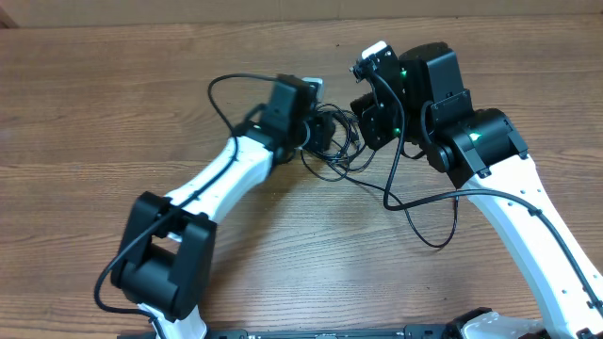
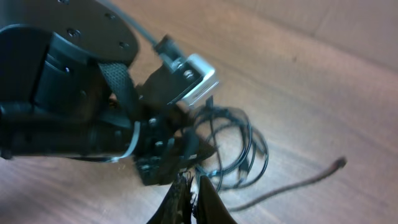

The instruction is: Untangle cables

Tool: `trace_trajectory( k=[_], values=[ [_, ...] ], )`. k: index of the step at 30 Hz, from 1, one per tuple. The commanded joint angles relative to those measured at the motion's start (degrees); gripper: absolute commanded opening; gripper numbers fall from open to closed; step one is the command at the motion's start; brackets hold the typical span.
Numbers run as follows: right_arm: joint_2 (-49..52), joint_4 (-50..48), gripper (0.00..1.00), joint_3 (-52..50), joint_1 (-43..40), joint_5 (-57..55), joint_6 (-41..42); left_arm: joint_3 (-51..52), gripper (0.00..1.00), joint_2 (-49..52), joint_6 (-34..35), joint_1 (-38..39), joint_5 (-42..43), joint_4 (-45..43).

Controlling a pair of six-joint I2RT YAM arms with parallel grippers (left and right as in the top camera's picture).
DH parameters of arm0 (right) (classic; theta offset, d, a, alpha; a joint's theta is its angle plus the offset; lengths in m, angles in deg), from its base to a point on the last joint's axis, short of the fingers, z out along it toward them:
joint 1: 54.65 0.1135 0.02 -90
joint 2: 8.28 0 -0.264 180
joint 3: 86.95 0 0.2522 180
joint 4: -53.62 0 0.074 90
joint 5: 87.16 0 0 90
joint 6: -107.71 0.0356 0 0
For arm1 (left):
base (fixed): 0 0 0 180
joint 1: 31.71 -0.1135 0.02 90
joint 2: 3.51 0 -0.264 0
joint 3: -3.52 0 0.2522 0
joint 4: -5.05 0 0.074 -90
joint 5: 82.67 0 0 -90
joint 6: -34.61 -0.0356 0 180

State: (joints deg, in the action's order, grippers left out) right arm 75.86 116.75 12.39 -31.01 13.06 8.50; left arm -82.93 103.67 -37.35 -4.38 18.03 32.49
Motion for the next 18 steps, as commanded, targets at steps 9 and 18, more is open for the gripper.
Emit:
trace_trajectory(
  k=[9, 18],
  values=[
    [-0.5, 2.9, 0.04, 0.0, -0.3, -0.1, 1.6, -9.5, 0.57, 14.2, -3.8, 1.8, -11.1, -1.8],
    [-0.5, 3.0, 0.04, 0.0, -0.3, -0.1, 1.7, -15.7, 0.5, 18.9, -3.7, 1.9, -8.2, 2.4]
  ],
)
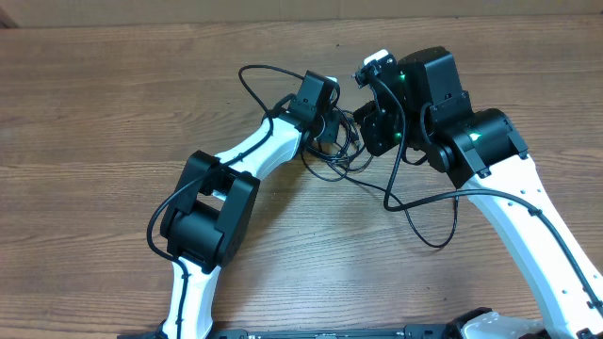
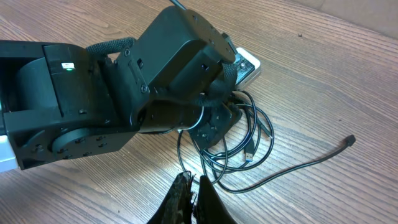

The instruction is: Untangle cables

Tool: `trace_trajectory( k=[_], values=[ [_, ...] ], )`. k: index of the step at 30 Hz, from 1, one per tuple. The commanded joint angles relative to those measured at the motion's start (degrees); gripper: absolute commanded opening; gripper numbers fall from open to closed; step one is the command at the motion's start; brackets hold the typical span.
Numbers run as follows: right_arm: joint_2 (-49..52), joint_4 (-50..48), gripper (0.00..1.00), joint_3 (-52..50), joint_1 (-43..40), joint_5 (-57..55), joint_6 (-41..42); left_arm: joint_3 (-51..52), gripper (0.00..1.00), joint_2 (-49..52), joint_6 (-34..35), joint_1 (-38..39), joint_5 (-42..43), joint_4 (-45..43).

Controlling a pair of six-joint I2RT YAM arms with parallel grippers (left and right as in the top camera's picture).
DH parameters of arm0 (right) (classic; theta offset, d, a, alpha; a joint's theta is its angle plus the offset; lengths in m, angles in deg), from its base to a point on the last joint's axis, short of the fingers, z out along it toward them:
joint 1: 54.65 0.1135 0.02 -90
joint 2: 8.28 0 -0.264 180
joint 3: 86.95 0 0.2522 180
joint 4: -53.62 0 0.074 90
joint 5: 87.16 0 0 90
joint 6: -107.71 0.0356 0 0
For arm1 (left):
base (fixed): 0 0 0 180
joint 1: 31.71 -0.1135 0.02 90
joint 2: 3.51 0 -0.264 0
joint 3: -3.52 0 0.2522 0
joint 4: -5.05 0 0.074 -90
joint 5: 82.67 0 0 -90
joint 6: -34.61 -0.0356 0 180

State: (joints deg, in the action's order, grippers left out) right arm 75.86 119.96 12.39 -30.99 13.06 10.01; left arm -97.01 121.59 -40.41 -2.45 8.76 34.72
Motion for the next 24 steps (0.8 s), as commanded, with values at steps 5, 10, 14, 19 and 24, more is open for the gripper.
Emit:
trace_trajectory(
  k=[5, 10, 14, 19, 24],
  values=[
    [-0.5, -0.1, 0.04, 0.0, -0.3, -0.1, 0.2, -1.6, 0.44, 1.7, -0.5, 0.1, 1.2, 0.5],
    [-0.5, 0.0, 0.04, 0.0, -0.3, -0.1, 0.2, -1.5, 0.39, 4.0, -0.1, 0.5, 3.1, 0.5],
    [-0.5, 1.1, 0.04, 0.0, -0.3, -0.1, 0.9, -1.9, 0.04, 3.5, 0.0, 0.7, 3.1, 1.4],
    [-0.1, 3.4, 0.22, 0.0, -0.7, -0.1, 10.1, -7.5, 0.04, -5.6, -1.1, -1.2, 2.4, 13.9],
    [1.0, 5.0, 0.48, 0.0, -1.8, 0.2, 23.9, -12.1, 0.04, -18.1, -2.6, -3.1, 0.9, 24.7]
  ],
)
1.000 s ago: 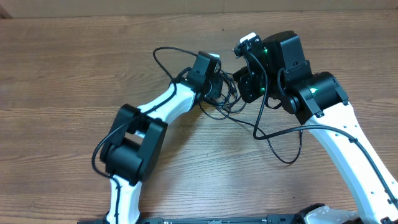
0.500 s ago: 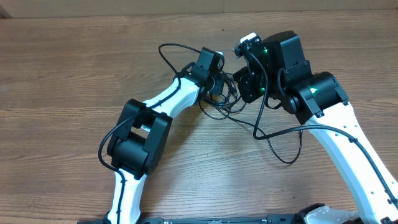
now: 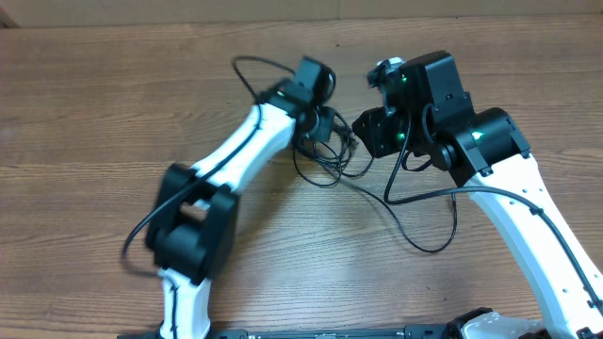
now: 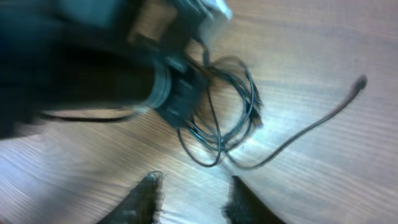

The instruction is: Untangle cables

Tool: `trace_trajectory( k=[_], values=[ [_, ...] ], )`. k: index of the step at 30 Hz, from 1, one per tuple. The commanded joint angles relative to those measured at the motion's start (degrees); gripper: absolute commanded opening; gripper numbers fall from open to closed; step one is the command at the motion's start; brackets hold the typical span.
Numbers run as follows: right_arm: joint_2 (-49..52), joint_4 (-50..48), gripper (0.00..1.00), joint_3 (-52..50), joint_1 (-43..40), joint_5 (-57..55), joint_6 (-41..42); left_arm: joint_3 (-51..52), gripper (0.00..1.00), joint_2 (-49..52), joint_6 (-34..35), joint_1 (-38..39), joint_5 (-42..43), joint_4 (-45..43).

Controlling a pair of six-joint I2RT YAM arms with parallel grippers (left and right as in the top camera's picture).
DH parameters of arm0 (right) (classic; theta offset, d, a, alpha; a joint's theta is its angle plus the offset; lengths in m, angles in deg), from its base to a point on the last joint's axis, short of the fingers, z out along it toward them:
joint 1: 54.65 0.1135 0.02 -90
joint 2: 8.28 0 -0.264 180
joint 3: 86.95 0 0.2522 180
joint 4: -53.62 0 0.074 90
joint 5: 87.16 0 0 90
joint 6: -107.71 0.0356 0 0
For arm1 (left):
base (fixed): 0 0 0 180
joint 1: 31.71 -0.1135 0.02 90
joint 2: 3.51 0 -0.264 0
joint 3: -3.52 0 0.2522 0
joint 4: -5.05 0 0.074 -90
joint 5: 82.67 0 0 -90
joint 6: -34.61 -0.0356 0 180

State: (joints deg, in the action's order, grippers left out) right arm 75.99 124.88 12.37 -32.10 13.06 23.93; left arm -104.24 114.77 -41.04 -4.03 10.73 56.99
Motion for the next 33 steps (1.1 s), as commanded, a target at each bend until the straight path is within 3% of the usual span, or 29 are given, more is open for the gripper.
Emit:
trace_trajectory(
  k=[1, 3, 4, 7, 10, 15, 21, 26, 28, 33],
  values=[
    [1.0, 0.1, 0.61, 0.0, -0.7, 0.4, 12.7, -5.0, 0.04, -13.8, -2.5, -1.5, -1.1, 3.8],
    [1.0, -0.1, 0.91, 0.0, -0.7, 3.2, 16.5, -5.0, 0.04, -18.6, -3.5, -1.5, -1.1, 6.0],
    [1.0, 0.0, 0.99, 0.0, -0.6, 5.0, 16.5, -5.0, 0.04, -20.3, -3.8, -1.5, -1.1, 6.7],
    [1.4, -1.1, 1.0, 0.0, -0.5, 5.8, 17.0, -5.0, 0.04, -26.4, -4.1, -1.5, -1.0, 8.3],
    [3.8, -2.6, 1.0, -0.1, -0.5, 5.9, 29.4, -5.0, 0.04, -32.5, -4.0, -1.5, -0.8, 8.3],
    [8.3, -10.8, 1.0, -0.1, 1.2, 10.7, 32.3, -5.0, 0.04, -38.4, -4.0, -1.5, 3.0, 7.3],
    [16.2, -16.5, 1.0, -0.1, 4.0, 7.3, 41.9, -5.5, 0.04, -44.4, -3.0, -1.5, 4.0, 2.6],
    [22.6, -11.4, 1.0, -0.1, 3.6, -4.6, 44.0, -9.2, 0.04, -48.1, -3.8, -2.0, -6.6, 2.3],
    [24.7, -7.6, 1.0, -0.1, 2.0, -13.0, 44.0, -11.9, 0.04, -49.9, -5.2, -3.8, -14.1, 2.7],
    [25.2, -2.7, 1.0, -0.1, -3.3, -24.3, 43.9, -17.1, 0.04, -51.2, -7.8, -9.9, -22.4, 4.3]
  ],
)
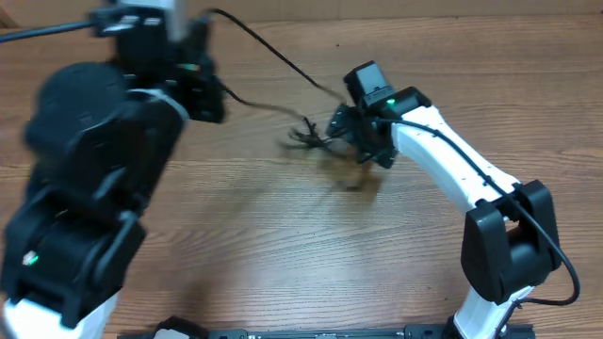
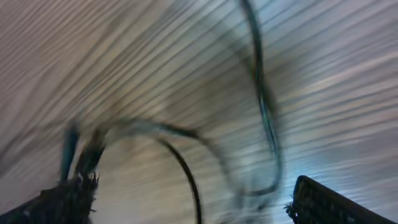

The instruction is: Untangle cables

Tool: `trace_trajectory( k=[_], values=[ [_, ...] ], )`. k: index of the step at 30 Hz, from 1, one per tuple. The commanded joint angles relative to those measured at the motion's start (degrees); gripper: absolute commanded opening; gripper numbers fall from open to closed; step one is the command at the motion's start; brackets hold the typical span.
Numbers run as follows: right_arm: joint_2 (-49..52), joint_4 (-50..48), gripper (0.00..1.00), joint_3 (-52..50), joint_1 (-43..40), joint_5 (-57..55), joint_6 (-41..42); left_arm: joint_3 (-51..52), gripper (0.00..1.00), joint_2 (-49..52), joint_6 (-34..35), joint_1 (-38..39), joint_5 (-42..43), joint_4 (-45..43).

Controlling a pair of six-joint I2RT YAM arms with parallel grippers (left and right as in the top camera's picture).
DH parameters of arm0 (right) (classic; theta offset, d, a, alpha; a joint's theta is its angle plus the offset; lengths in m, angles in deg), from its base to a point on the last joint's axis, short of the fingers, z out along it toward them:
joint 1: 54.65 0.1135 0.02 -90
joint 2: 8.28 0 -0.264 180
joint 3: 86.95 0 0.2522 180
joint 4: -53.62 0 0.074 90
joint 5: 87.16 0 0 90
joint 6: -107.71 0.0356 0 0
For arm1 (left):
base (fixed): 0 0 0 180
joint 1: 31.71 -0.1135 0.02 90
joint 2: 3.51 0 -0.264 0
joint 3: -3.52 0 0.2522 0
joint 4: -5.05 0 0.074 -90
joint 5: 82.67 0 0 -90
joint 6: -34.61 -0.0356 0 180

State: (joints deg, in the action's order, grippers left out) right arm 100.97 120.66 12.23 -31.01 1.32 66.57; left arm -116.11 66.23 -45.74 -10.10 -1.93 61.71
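Note:
The black cable tangle (image 1: pixel 316 141) lies blurred at mid-table. A strand (image 1: pixel 264 104) stretches tight from it up to my left gripper (image 1: pixel 209 94), which is raised high at the left and seems shut on that strand. My right gripper (image 1: pixel 363 151) is down at the tangle's right side. In the right wrist view its fingers (image 2: pixel 68 199) stand wide apart, the gripper (image 2: pixel 193 208) open. Cable loops (image 2: pixel 264 106) lie on the wood between and ahead of them. All is smeared by motion.
The wooden table (image 1: pixel 283 264) stretches all around. My left arm (image 1: pixel 85 188) looms close to the overhead camera and hides the table's left part. Another thin black line (image 1: pixel 283 56) runs from the top left towards the right wrist; whose it is I cannot tell.
The left gripper has gone from the tangle to high at the left, with a strand stretched tight behind it. The right gripper, which was beside the tangle, is now low over it, still open.
Both grippers were at the tangle, the left pressed in from the left and the right shut beside it. Then the left reached in further. Then the right stood open. Now the left is raised far left with a strand and the right is over the bundle.

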Motion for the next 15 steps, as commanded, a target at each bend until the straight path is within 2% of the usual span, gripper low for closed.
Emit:
trace_trajectory(
  k=[1, 9, 15],
  values=[
    [0.2, 1.9, 1.0, 0.1, -5.5, -13.3, 1.2, -5.9, 0.04, -2.7, -3.5, -5.0, -10.4, -0.2],
    [0.2, 4.5, 1.0, 0.1, -21.1, -15.5, -2.0, -8.9, 0.04, -2.6, -3.5, -14.6, -12.7, 1.5],
    [0.2, 4.8, 1.0, 0.1, -24.4, -12.1, -7.0, -8.9, 0.04, 1.0, -3.5, -18.0, -17.1, 3.9]
  ],
)
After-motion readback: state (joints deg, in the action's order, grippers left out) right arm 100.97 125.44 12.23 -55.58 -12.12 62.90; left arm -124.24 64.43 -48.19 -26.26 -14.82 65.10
